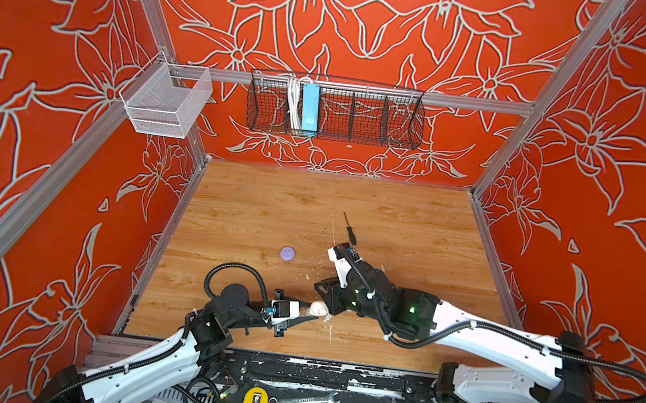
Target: Insert the wireless bluetooth earbuds into the charging case
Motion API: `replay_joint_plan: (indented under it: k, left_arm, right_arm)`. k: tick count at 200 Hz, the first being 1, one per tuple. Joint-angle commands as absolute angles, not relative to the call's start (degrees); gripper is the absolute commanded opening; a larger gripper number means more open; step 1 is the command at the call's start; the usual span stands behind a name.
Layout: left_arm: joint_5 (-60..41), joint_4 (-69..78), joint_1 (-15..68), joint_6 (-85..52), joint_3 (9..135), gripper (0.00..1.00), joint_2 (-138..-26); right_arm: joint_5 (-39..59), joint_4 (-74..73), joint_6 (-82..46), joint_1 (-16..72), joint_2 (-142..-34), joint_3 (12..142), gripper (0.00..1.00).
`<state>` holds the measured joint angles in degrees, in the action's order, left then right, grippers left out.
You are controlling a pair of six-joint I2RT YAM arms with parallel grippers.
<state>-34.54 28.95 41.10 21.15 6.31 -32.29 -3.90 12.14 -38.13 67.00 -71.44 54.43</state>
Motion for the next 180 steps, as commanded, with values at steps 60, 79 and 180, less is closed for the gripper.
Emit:
replay_joint_plan:
  k: [60,79,180]
  left_arm:
    - [-24.64,28.47,41.4,16.92,8.7,0.0,-31.36]
    - [-17.63,25.04,41.4,9.51,11.38,0.0,-31.94]
    - [-6.59,13.06,41.4,-30.75,27.83,0.0,-57.23]
  right_arm:
    - [-12.41,12.22,-42.17,75.95,-63.19,49.52,0.25]
    - [-18.13,16.68,-43.76,75.94,-57.41,48.57,0.3]
    - [-35.83,32.83,-43.06,64.9,-47.79,50.94,0.9]
